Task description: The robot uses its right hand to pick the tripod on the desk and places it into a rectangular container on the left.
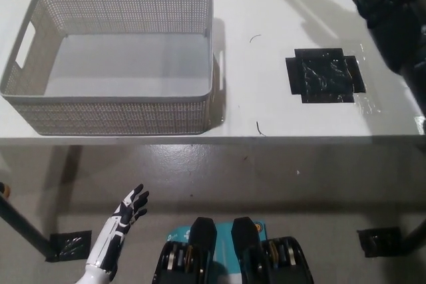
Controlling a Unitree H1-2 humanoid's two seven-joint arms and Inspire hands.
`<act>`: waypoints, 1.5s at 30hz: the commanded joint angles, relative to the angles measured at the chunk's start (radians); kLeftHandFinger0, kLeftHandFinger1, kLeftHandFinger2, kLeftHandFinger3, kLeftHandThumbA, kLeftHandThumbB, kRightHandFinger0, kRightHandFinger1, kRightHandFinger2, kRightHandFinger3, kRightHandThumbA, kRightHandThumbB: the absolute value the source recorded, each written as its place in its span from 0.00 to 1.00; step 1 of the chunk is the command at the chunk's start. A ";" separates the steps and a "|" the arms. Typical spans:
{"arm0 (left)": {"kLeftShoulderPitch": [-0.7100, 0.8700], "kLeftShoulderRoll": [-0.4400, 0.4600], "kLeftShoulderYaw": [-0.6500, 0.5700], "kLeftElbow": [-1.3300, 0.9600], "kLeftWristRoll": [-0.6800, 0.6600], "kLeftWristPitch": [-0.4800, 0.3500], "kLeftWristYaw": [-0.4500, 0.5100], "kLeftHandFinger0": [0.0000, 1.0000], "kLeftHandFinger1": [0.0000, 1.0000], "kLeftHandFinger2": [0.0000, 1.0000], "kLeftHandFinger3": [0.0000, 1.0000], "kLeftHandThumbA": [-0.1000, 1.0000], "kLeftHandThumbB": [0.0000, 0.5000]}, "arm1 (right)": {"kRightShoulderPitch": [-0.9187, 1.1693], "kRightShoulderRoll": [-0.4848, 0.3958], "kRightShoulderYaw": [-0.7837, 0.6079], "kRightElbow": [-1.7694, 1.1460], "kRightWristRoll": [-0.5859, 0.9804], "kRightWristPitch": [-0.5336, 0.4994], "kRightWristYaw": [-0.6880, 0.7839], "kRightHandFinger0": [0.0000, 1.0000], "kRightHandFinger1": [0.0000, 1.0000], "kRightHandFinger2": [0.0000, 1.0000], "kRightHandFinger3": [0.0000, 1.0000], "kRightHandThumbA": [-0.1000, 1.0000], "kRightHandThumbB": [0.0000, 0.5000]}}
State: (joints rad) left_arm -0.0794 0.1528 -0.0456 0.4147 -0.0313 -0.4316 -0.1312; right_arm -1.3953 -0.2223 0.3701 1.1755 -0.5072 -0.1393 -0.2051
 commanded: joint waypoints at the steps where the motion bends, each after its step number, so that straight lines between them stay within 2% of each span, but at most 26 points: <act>1: 0.000 0.012 0.000 -0.022 -0.015 -0.038 -0.039 1.00 1.00 1.00 1.00 1.00 1.00 | -0.203 0.066 0.024 -0.163 -0.050 0.004 -0.016 0.00 0.40 0.83 0.90 0.00 0.35; 3: -0.002 0.013 0.000 -0.019 -0.001 -0.038 -0.031 1.00 1.00 1.00 1.00 1.00 1.00 | -0.205 0.106 0.041 -0.183 -0.064 0.015 -0.003 0.00 0.40 0.82 0.91 0.00 0.37; 5: 0.000 0.015 -0.002 -0.023 0.017 -0.038 -0.019 1.00 1.00 1.00 1.00 1.00 1.00 | -0.203 0.143 0.053 -0.175 -0.072 -0.001 -0.021 0.00 0.36 0.80 0.85 0.00 0.39; 10: -0.009 0.015 -0.004 -0.009 0.011 -0.038 -0.026 1.00 1.00 1.00 1.00 1.00 1.00 | -0.208 0.205 0.071 -0.159 -0.089 0.031 -0.026 0.00 0.33 0.78 0.82 0.00 0.33; 12: -0.010 0.014 -0.003 -0.010 0.010 -0.038 -0.028 1.00 1.00 1.00 1.00 1.00 1.00 | -0.209 0.225 0.078 -0.153 -0.098 0.041 -0.030 0.00 0.24 0.74 0.74 0.00 0.35; 13: -0.011 0.015 -0.003 -0.009 0.008 -0.038 -0.031 1.00 1.00 1.00 1.00 1.00 1.00 | -0.210 0.246 0.079 -0.146 -0.097 0.048 -0.029 0.00 0.14 0.68 0.66 0.00 0.37; 15: -0.009 0.014 0.000 -0.009 -0.004 -0.038 -0.040 1.00 1.00 1.00 1.00 1.00 1.00 | -0.205 0.265 0.084 -0.137 -0.103 0.046 -0.035 0.00 0.10 0.67 0.66 0.00 0.37; 18: -0.010 0.006 -0.004 -0.005 -0.006 -0.038 -0.045 1.00 1.00 1.00 1.00 1.00 1.00 | -0.189 0.279 0.095 -0.118 -0.111 0.027 -0.044 0.00 0.16 0.75 0.77 0.00 0.37; 22: -0.018 0.004 -0.013 0.000 0.033 -0.038 -0.022 1.00 1.00 1.00 1.00 1.00 1.00 | -0.167 0.297 0.136 -0.067 -0.138 0.001 -0.051 0.00 0.27 0.72 0.87 0.00 0.37; 24: -0.020 0.007 -0.015 -0.004 0.032 -0.038 -0.028 1.00 1.00 1.00 1.00 1.00 1.00 | -0.152 0.299 0.153 -0.050 -0.143 -0.009 -0.049 0.00 0.20 0.72 0.81 0.00 0.41; 26: -0.023 0.008 -0.016 -0.002 0.037 -0.038 -0.025 1.00 1.00 1.00 1.00 1.00 1.00 | -0.139 0.303 0.164 -0.018 -0.142 -0.033 -0.061 0.00 0.21 0.73 0.75 0.00 0.40; 27: -0.025 0.008 -0.017 0.001 0.035 -0.038 -0.029 1.00 1.00 1.00 1.00 1.00 1.00 | -0.137 0.303 0.171 0.000 -0.145 -0.036 -0.062 0.00 0.27 0.76 0.75 0.00 0.39; 29: -0.028 0.008 -0.022 0.000 0.044 -0.038 -0.027 1.00 1.00 1.00 1.00 1.00 1.00 | -0.128 0.309 0.186 0.041 -0.150 -0.054 -0.071 0.00 0.28 0.74 0.69 0.00 0.46; 31: -0.037 0.009 -0.023 0.004 0.039 -0.038 -0.034 1.00 1.00 1.00 1.00 1.00 1.00 | -0.119 0.312 0.198 0.057 -0.161 -0.063 -0.087 0.00 0.24 0.69 0.65 0.00 0.39; 33: -0.048 0.007 -0.027 0.011 0.040 -0.038 -0.034 1.00 1.00 1.00 1.00 1.00 1.00 | -0.110 0.317 0.220 0.069 -0.180 -0.066 -0.105 0.00 0.29 0.77 0.71 0.00 0.38; 34: -0.049 0.007 -0.029 0.012 0.042 -0.038 -0.035 1.00 1.00 1.00 1.00 1.00 1.00 | -0.104 0.320 0.231 0.070 -0.188 -0.061 -0.106 0.04 0.36 0.84 0.81 0.00 0.43; 35: -0.050 0.006 -0.030 0.014 0.041 -0.038 -0.037 1.00 1.00 1.00 1.00 1.00 1.00 | -0.096 0.327 0.243 0.072 -0.198 -0.054 -0.104 0.06 0.37 0.78 0.79 0.00 0.46; 36: -0.055 0.005 -0.034 0.019 0.042 -0.038 -0.038 1.00 1.00 1.00 1.00 1.00 1.00 | -0.087 0.331 0.255 0.075 -0.205 -0.055 -0.106 0.01 0.26 0.55 0.68 0.00 0.47; 38: -0.061 0.002 -0.040 0.028 0.043 -0.038 -0.039 1.00 1.00 1.00 1.00 1.00 1.00 | -0.069 0.334 0.275 0.068 -0.216 -0.057 -0.092 0.00 0.09 0.29 0.54 0.00 0.47; 39: -0.059 -0.001 -0.043 0.031 0.044 -0.038 -0.038 0.98 1.00 1.00 1.00 1.00 1.00 | -0.057 0.336 0.285 0.060 -0.219 -0.059 -0.084 0.00 0.07 0.26 0.66 0.00 0.48; 40: -0.061 -0.002 -0.048 0.034 0.051 -0.038 -0.035 0.97 1.00 1.00 1.00 1.00 1.00 | -0.041 0.342 0.302 0.052 -0.232 -0.074 -0.101 0.10 0.16 0.32 0.62 0.00 0.53; 41: -0.067 -0.003 -0.052 0.038 0.055 -0.038 -0.034 0.97 1.00 1.00 1.00 1.00 1.00 | -0.034 0.342 0.310 0.050 -0.236 -0.081 -0.110 0.14 0.17 0.30 0.56 0.00 0.53; 42: -0.072 -0.002 -0.055 0.043 0.054 -0.038 -0.037 0.97 1.00 1.00 1.00 1.00 1.00 | -0.027 0.352 0.325 0.050 -0.247 -0.076 -0.116 0.15 0.22 0.35 0.54 0.00 0.58; 43: -0.076 -0.001 -0.059 0.047 0.053 -0.038 -0.039 0.97 1.00 1.00 1.00 1.00 1.00 | -0.026 0.355 0.334 0.044 -0.250 -0.070 -0.094 0.10 0.16 0.27 0.52 0.00 0.64; 44: -0.080 0.000 -0.062 0.049 0.060 -0.038 -0.035 0.97 1.00 1.00 1.00 1.00 1.00 | -0.023 0.368 0.339 0.038 -0.251 -0.060 -0.077 0.01 0.03 0.16 0.50 0.00 0.65; 45: -0.082 0.001 -0.066 0.048 0.068 -0.038 -0.031 0.98 1.00 1.00 1.00 1.00 1.00 | -0.020 0.378 0.347 0.032 -0.256 -0.044 -0.061 0.00 0.01 0.13 0.47 0.00 0.66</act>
State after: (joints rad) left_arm -0.1363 0.1516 -0.1028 0.4660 0.0144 -0.4319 -0.1555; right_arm -1.3506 0.1165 0.6962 1.2653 -0.7218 -0.1653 -0.2366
